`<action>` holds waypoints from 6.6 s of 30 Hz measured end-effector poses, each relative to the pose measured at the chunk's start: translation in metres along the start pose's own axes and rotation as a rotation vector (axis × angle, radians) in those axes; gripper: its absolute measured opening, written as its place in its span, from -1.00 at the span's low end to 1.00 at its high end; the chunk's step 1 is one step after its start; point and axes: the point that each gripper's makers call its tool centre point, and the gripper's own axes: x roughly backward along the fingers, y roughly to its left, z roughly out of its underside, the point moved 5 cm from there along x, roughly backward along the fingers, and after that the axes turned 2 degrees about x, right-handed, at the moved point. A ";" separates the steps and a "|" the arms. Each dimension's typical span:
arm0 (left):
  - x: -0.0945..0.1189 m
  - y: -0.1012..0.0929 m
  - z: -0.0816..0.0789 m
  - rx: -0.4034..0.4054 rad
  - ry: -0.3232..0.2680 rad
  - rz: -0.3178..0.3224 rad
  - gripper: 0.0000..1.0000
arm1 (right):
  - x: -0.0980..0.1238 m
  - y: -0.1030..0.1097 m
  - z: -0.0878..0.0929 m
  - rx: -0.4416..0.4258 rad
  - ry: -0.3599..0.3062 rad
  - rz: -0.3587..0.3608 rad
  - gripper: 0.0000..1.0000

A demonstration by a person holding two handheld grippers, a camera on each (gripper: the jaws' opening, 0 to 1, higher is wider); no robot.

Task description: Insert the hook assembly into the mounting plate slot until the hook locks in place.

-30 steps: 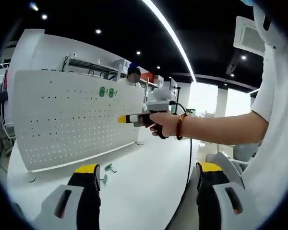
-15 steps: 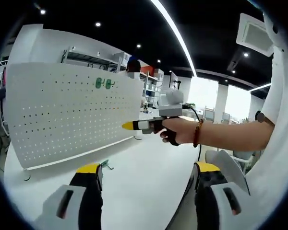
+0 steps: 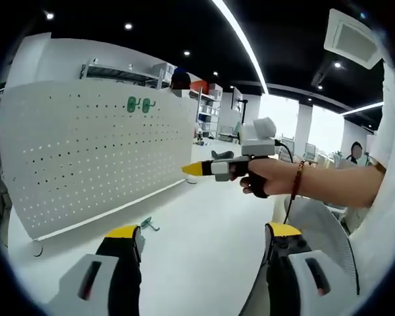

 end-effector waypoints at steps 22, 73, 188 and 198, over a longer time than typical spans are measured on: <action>-0.025 0.029 0.010 -0.039 0.100 -0.015 0.55 | 0.015 0.007 0.019 -0.008 0.012 -0.036 -0.70; -0.093 0.072 0.026 -0.133 0.311 0.017 0.25 | 0.030 0.012 0.039 -0.035 0.051 -0.021 -0.69; -0.223 0.141 0.065 -0.548 0.599 0.106 -0.87 | 0.035 0.012 0.079 -0.202 0.106 -0.006 -0.69; -0.225 0.141 0.068 -0.552 0.613 0.112 -0.95 | 0.036 0.011 0.080 -0.204 0.107 0.000 -0.69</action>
